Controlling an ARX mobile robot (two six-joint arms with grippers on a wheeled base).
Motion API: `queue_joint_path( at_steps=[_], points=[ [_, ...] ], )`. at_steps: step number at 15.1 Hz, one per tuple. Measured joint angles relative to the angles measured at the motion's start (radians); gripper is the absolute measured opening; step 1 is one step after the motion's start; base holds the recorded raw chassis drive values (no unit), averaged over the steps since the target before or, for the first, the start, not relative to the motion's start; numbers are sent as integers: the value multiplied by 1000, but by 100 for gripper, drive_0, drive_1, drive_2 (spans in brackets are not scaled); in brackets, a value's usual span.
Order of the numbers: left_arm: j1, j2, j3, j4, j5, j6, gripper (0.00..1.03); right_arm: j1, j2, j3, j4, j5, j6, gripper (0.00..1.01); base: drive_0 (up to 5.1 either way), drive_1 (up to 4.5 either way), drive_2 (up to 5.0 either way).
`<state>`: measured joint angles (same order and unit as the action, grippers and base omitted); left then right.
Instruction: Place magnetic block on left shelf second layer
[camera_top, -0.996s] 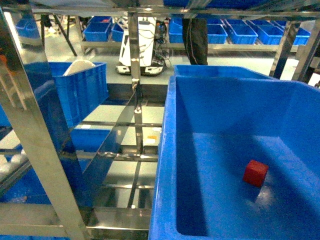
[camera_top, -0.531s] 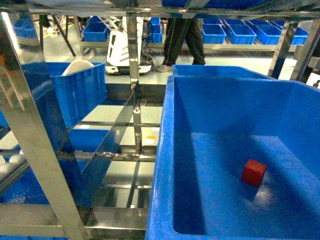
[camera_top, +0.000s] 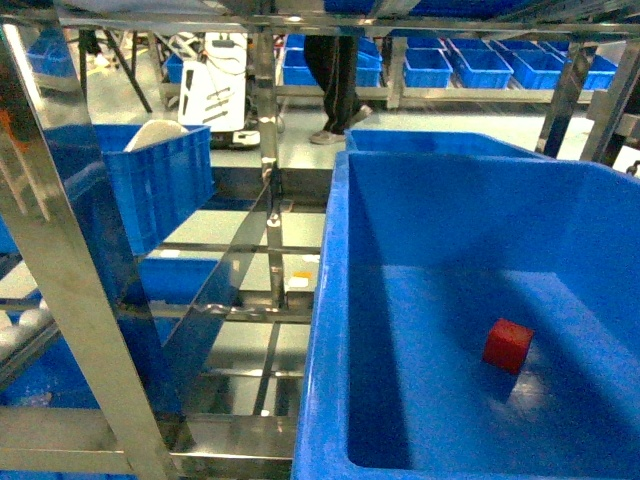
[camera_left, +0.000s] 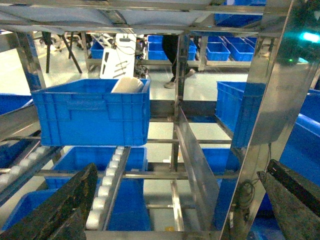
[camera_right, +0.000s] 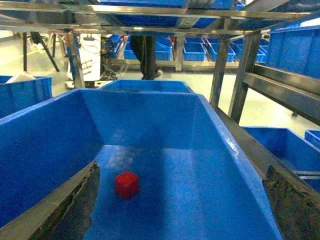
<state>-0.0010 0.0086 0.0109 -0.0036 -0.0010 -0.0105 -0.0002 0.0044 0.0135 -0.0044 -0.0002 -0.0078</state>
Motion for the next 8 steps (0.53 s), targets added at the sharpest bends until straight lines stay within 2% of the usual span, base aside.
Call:
queue_joint_path(
  at_steps=[8],
  points=[
    [0, 0, 0, 0, 0, 0, 98, 0, 0, 0, 0, 0, 0, 98, 0, 0, 0]
  ],
)
